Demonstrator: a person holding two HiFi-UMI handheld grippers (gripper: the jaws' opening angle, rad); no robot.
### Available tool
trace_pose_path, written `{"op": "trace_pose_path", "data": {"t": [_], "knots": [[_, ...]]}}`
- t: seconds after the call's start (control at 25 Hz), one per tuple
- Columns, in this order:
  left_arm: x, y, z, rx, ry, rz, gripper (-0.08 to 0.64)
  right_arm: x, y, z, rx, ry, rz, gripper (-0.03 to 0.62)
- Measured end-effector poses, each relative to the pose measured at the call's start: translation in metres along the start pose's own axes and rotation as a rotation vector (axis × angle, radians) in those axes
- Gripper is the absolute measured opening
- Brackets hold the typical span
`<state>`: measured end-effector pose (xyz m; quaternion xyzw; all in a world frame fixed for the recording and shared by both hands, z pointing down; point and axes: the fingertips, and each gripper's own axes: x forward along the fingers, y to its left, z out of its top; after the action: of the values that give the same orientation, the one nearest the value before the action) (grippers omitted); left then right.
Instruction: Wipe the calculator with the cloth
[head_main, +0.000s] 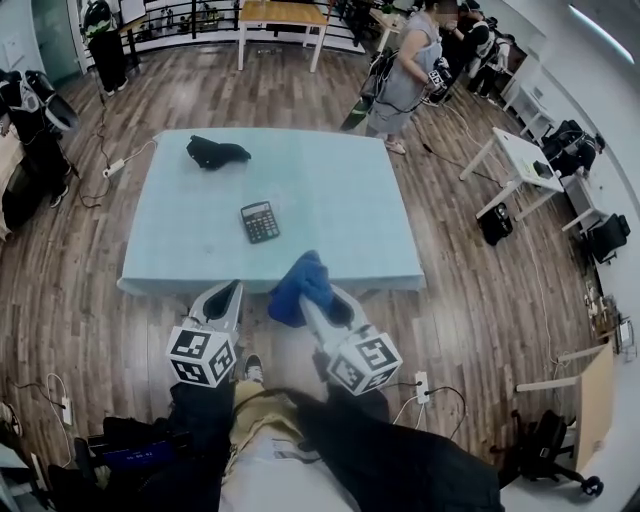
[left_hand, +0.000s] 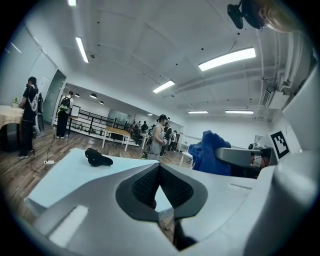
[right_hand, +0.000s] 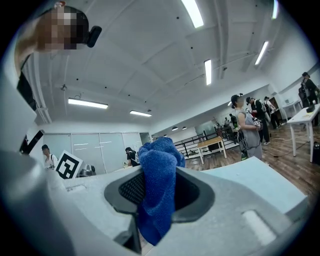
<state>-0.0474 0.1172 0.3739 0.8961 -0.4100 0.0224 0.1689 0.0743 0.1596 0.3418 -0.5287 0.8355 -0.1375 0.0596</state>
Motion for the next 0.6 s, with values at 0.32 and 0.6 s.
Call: {"op": "trace_pose_path", "data": {"t": [0.32,0.6], "knots": [[0.036,0.054,0.024,-0.013,0.004,-0.016,-0.002,0.065,-0.006,0.01,-0.011,0.002,-0.01,0.125],[0.044,0.089,0.03,-0.039,0.008,-0.006,-0.002,0.103,-0.009,0.008,0.001,0.022,-0.019,0.126]]}}
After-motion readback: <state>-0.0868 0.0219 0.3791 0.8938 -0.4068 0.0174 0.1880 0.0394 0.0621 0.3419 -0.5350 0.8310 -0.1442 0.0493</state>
